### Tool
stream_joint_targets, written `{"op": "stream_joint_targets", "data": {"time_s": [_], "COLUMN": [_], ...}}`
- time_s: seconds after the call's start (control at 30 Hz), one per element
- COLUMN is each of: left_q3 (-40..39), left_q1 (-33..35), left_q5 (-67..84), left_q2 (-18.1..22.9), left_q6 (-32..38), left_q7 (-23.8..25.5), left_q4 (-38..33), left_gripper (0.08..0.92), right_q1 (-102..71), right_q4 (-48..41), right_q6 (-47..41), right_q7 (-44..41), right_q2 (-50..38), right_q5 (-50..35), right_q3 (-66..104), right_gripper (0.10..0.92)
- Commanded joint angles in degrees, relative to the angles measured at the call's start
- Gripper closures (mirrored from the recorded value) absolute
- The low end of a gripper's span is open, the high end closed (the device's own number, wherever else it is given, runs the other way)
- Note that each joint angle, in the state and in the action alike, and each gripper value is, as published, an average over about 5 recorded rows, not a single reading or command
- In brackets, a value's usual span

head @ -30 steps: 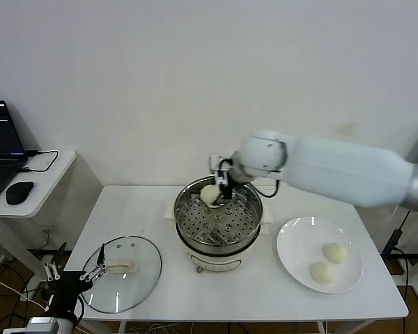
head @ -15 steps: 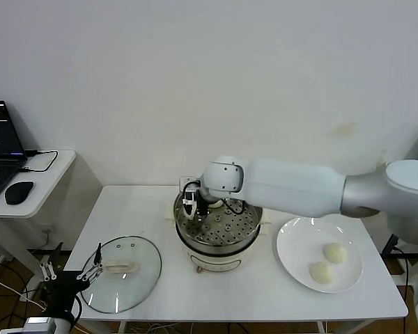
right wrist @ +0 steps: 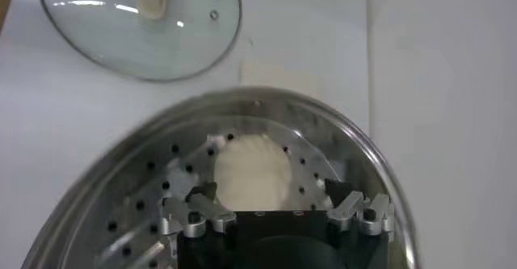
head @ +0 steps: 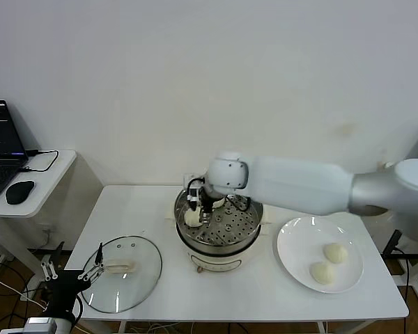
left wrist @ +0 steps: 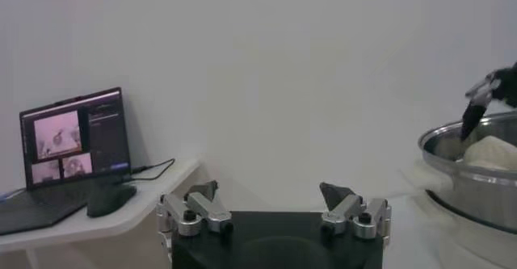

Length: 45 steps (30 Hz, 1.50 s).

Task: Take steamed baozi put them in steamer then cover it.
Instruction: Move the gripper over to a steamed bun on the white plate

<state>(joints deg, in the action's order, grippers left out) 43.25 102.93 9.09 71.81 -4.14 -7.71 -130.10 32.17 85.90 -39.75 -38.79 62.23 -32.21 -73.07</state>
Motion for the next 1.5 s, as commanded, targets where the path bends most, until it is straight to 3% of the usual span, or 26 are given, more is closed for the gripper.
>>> {"op": "stream_joint_targets", "data": {"time_s": [0.03,0.3,0.67,1.07,1.5], "left_q3": [-0.6,-1.2,-2.0,-1.7,-1.1], "left_q1": [-0.1,1.1,2.2,3.1,3.4], "left_q5": [-0.1,-0.6,-2.1,-3.0,-3.0], "left_q2": [-0.1,0.3,1.3,1.8,1.7], "left_q6": [-0.1,0.1,0.1,0.2,0.2], "left_q7": [0.0,0.0,0.0,0.0,0.1], "left_q4": [-0.3,-0.4,-1.1,-0.5,-0.1], "left_gripper": [0.177,0.177,0.177,0.177,0.177], "right_q1": [11.3,5.6,-19.8,-48.3,-54.9], "right_q4": [11.2,15.7,17.0,14.4,9.3], "right_q6": [11.0,23.6,27.3,27.8,27.3], "right_q7": [-20.7,-26.6,-24.6,-20.2,-17.0], "right_q2": [-20.9,-39.2,-50.3,-48.8,-41.4], "right_q5": [10.4,26.7,38.0,42.7,46.1], "right_q3": [-1.1,-3.0,12.5,33.5,38.3], "right_gripper": [0.203,0.203,0.203,0.203,0.203]}}
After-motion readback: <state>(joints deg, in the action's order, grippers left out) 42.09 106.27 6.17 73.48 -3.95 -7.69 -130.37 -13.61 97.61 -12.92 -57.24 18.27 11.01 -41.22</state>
